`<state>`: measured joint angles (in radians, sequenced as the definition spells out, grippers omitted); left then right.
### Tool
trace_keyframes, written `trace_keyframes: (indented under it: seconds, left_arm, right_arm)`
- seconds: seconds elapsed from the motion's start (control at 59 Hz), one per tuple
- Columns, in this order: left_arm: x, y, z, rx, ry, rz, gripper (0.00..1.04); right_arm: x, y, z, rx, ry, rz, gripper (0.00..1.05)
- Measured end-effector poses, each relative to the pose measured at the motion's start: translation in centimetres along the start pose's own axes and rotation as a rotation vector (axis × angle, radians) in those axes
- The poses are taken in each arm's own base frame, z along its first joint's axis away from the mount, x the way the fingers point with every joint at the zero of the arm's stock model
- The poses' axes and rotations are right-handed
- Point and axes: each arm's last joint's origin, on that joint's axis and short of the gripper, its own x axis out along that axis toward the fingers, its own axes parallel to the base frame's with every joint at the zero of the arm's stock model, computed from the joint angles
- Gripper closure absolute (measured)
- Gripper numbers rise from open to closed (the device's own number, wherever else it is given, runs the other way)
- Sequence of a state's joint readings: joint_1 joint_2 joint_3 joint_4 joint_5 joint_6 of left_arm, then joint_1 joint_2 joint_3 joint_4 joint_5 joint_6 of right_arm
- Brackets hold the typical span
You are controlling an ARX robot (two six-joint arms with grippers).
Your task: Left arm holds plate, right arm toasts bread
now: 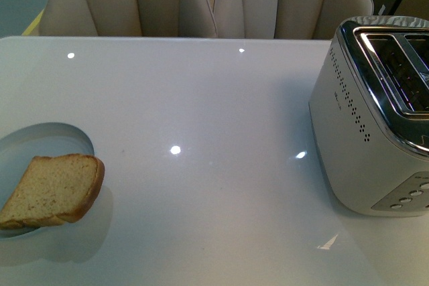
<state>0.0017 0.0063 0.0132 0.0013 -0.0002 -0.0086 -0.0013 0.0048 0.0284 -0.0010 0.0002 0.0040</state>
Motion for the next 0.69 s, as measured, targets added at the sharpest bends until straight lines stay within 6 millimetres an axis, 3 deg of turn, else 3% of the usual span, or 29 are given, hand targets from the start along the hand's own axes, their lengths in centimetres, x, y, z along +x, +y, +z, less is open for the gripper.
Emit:
trace_keyframes:
  seconds: [0.61, 0.661, 0.694]
  left_arm:
    - [0.00, 0.00, 0.00, 0.000, 0.000, 0.000, 0.07]
    - [0.01, 0.02, -0.05, -0.029, 0.090, 0.051, 0.07]
    - [0.05, 0.07, -0.01, -0.051, 0.250, 0.113, 0.07]
  right_arm:
    - [0.00, 0.00, 0.00, 0.000, 0.000, 0.000, 0.09]
    - [0.00, 0.00, 0.00, 0.000, 0.000, 0.000, 0.09]
    - [0.00, 0.00, 0.00, 0.000, 0.000, 0.000, 0.09]
